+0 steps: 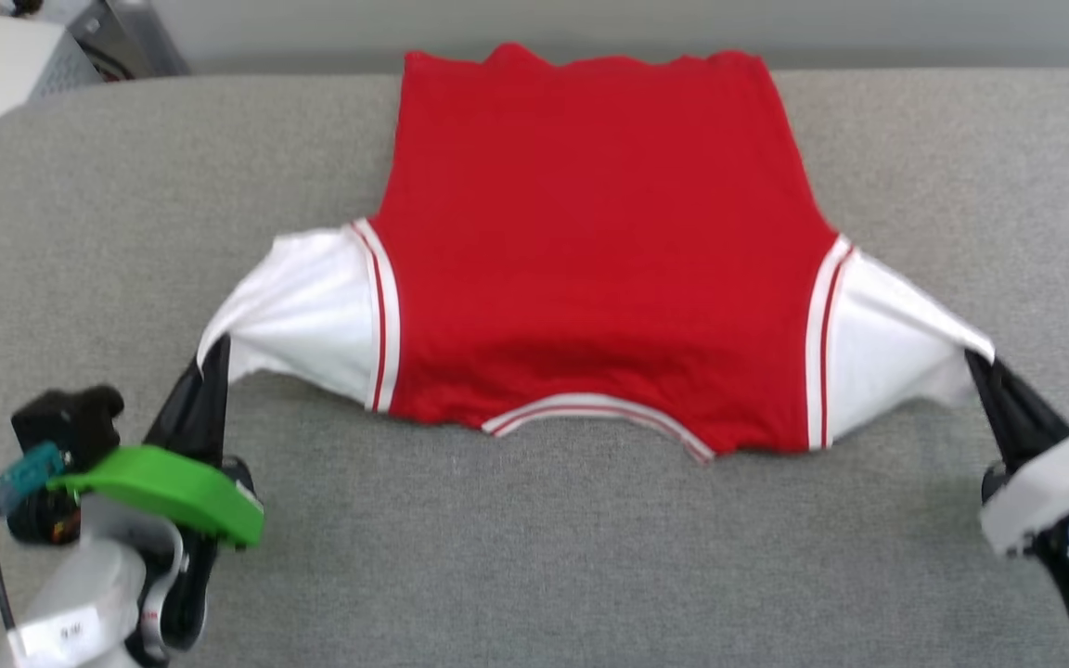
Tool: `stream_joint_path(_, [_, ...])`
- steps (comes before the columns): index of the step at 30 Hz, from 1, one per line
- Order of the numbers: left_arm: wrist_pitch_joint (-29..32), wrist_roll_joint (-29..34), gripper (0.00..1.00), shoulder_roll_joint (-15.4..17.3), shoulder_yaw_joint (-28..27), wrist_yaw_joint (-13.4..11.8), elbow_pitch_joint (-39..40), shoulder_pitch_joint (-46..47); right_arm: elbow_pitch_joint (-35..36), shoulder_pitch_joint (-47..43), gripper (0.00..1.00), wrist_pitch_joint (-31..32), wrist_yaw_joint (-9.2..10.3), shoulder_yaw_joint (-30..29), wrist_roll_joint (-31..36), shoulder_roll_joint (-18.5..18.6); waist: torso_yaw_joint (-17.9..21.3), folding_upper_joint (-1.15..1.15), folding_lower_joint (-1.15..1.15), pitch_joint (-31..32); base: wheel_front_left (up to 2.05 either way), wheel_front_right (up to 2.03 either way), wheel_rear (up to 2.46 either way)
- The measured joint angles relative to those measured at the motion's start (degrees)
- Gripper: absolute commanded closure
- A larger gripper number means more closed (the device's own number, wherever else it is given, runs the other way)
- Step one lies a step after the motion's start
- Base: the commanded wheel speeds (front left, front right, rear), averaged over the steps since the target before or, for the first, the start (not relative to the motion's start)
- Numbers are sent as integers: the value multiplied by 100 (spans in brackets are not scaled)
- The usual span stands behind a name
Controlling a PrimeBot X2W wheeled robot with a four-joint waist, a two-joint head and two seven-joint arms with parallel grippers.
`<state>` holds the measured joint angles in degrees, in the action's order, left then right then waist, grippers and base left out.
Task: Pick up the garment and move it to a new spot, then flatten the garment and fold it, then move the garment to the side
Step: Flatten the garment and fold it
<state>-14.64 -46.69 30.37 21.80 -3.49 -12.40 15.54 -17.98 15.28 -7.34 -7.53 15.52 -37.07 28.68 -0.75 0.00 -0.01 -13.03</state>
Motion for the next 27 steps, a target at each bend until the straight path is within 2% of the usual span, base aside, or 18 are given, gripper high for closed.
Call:
stream_joint_path(11, [0, -387, 100, 45, -341, -521, 441, -1881, 539, -1818, 100, 481, -1, -371, 280, -321, 60, 0, 0, 780, 0, 0, 0])
stream_joint_path(19, [0, -477, 100, -135, -326, -541, 479, -2441, 587, -2766, 100, 786, -7, -782, 467, -425, -22, 0, 0, 1035, 0, 0, 0])
stream_joint_path(26, [0, -470, 100, -267, -214, -482, 268, -2457, 569, -2953, 100, 958, -7, -945, 558, -509, -87, 0, 0, 1029, 0, 0, 0])
stream_joint_path(27, [0, -465, 100, -280, -197, -478, 252, -2454, 582, -2952, 84, 964, -7, -955, 572, -522, -91, 0, 0, 1019, 0, 0, 0])
